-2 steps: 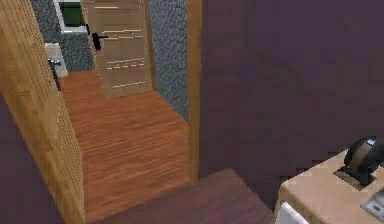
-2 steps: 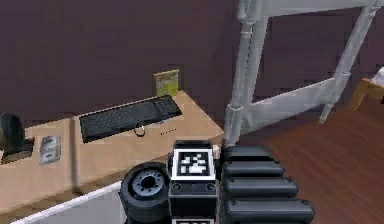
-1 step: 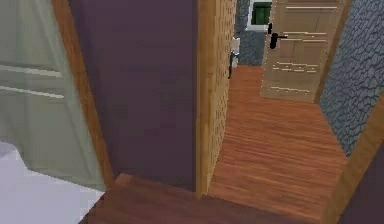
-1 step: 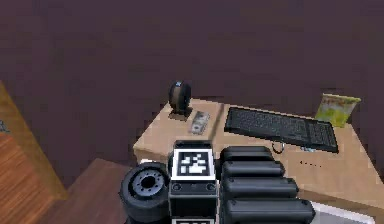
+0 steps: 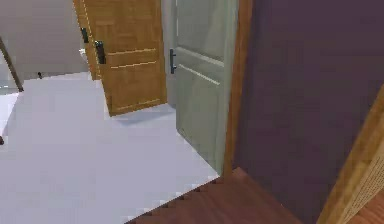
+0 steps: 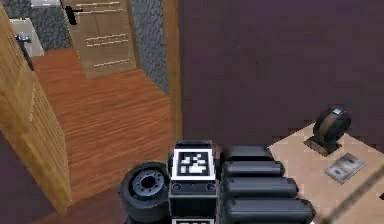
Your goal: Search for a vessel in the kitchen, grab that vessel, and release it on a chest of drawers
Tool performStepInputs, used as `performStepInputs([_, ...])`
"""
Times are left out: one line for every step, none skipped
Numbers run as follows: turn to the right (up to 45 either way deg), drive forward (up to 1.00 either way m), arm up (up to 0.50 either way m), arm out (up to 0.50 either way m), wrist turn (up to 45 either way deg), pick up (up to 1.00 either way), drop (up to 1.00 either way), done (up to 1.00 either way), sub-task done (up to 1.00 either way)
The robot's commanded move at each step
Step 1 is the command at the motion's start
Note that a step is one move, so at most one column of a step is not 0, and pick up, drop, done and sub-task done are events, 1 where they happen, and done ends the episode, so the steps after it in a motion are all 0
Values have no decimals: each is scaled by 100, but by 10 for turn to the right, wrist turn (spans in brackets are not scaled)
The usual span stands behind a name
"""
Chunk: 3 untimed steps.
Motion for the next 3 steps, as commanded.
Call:
performStepInputs([450,0,0,0,0,0,0,0,0])
performStepInputs([450,0,0,0,0,0,0,0,0])
performStepInputs([270,0,0,0,0,0,0,0,0])
